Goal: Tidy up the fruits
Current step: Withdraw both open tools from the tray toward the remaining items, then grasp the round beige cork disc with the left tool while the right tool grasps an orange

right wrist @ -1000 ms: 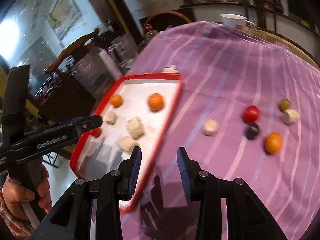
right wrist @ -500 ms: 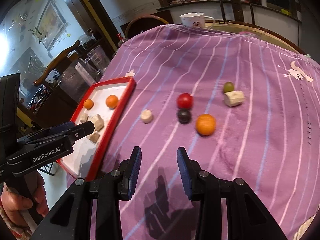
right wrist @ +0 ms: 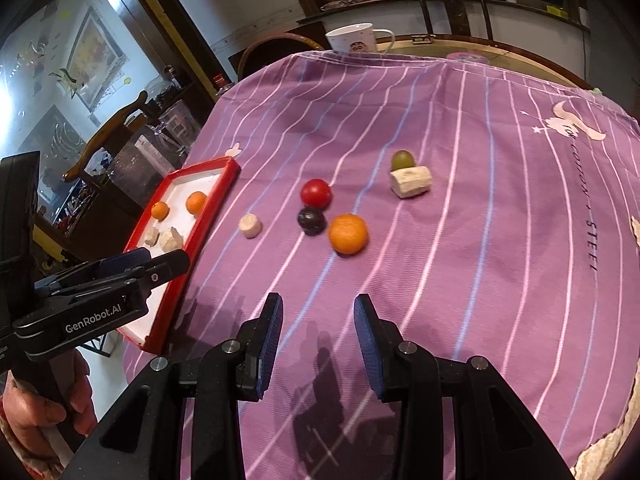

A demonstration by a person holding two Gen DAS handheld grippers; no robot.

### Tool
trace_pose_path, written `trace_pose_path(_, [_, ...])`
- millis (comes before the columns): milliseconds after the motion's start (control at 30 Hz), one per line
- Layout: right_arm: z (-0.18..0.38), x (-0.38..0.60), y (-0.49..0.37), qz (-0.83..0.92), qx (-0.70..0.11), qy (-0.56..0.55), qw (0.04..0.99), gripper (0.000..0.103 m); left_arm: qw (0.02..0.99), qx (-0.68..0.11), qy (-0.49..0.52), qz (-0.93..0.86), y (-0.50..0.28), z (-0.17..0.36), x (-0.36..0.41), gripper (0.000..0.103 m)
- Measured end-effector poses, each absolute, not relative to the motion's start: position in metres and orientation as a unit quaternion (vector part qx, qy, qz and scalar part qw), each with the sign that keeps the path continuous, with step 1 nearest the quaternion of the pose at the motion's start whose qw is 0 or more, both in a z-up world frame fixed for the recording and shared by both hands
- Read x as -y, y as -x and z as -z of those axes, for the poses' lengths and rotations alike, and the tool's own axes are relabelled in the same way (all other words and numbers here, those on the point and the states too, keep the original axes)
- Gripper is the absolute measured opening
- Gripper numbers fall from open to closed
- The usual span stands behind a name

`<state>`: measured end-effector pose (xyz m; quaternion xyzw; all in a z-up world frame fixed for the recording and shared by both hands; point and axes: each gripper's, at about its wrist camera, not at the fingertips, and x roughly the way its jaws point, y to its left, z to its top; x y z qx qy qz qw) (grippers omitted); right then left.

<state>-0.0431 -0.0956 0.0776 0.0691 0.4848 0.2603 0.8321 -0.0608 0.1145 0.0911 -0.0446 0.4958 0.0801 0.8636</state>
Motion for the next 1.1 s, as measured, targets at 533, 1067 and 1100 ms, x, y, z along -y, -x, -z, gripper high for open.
trace_pose_path(533, [-0.057, 0.122, 0.018, -0.222, -0.500, -0.075, 0.834, 0.041, 0.842, -0.528, 0.086, -0.068, 0.040, -0.050, -0.126, 0.067])
trace_pose_path(1067, [-0.032, 0.061, -0.028, -0.247, -0.508, -0.020, 0.825, 0.041, 0.839, -0.542, 0.043, 0.019, -0.027, -0.017, -0.129, 0.067])
trace_pose_path(1100, [-0.030, 0.059, -0.029, -0.246, -0.509, -0.017, 0.825, 0.041, 0.841, -0.539, 0.037, 0.019, -0.027, -0.016, -0.129, 0.066])
